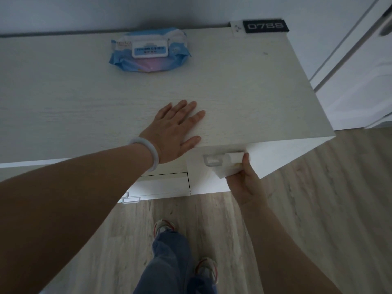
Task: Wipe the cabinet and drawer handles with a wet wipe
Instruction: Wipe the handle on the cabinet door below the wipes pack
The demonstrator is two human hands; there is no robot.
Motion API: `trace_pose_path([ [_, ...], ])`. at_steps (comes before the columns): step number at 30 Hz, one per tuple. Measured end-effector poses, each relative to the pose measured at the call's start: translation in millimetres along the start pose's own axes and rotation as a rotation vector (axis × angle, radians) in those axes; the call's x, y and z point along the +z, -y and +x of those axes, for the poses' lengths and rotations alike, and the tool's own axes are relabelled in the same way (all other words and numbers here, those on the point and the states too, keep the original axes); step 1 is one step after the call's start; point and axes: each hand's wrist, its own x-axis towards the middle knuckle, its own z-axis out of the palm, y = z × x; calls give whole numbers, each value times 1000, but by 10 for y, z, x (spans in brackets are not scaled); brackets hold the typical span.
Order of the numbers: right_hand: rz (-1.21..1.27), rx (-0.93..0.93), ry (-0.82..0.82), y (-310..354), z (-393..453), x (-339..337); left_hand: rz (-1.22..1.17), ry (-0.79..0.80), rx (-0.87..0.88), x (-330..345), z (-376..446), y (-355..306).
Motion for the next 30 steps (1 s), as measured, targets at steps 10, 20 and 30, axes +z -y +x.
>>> trace_pose_path([
  [10,-479,-197,-394,-249,-238,140,1,6,2,-11,3,-9],
  [20,-558,-73,-381,-335,-212,204,5,-4,-3,-14,6,-9],
  [30,-389,-100,-428,4,-301,254,1,1,-1,-17,5,2],
])
